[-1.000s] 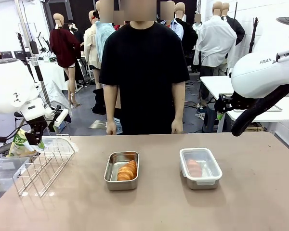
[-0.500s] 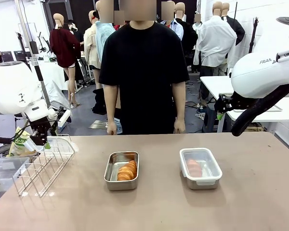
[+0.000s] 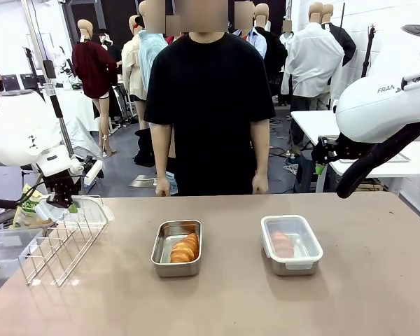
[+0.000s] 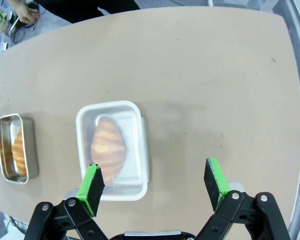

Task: Place the bread in airtight containers.
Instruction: Pick up one Airtight Container lid and hand it to the human.

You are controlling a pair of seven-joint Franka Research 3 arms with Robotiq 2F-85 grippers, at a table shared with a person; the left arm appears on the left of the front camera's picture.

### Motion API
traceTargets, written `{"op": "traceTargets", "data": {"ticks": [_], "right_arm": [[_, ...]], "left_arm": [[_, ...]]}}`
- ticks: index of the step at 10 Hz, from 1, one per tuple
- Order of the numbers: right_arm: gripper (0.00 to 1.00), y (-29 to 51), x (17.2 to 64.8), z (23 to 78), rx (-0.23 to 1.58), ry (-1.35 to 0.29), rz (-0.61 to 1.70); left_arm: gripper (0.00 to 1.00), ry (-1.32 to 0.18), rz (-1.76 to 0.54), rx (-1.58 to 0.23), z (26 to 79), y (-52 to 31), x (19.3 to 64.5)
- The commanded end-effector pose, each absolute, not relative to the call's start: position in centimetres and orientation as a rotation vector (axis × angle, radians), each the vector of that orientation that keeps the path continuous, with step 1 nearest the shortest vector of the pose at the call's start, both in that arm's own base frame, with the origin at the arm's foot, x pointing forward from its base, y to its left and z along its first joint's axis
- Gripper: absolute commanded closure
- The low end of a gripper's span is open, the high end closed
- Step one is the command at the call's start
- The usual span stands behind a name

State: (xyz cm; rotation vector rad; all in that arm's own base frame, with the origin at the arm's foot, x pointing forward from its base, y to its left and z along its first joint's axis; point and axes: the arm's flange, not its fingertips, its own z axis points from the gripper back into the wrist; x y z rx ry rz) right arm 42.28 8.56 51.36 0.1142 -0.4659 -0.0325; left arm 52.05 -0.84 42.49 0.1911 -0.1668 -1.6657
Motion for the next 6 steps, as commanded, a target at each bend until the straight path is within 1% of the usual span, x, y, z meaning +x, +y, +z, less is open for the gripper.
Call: {"op": "traceTargets", "data": {"ticks": [1,4,6], "right_arm": [[0.00,8.5,42.3,51.3,0.115,-0.463,-0.032],[0.00,8.5,42.3,51.3,0.115,-0.463,-0.032],[0.00,8.5,42.3,51.3,0.115,-0.463,-0.032]], "left_arm": [[1.00,-0.157,-1.672,0.172,42.6,-0.5,52.4],[1.00,-0.147,-1.669,0.163,42.5,-0.3,52.4],[1.00,-0.144,-1.668,0.204,44.8,-0.7,51.2]]}}
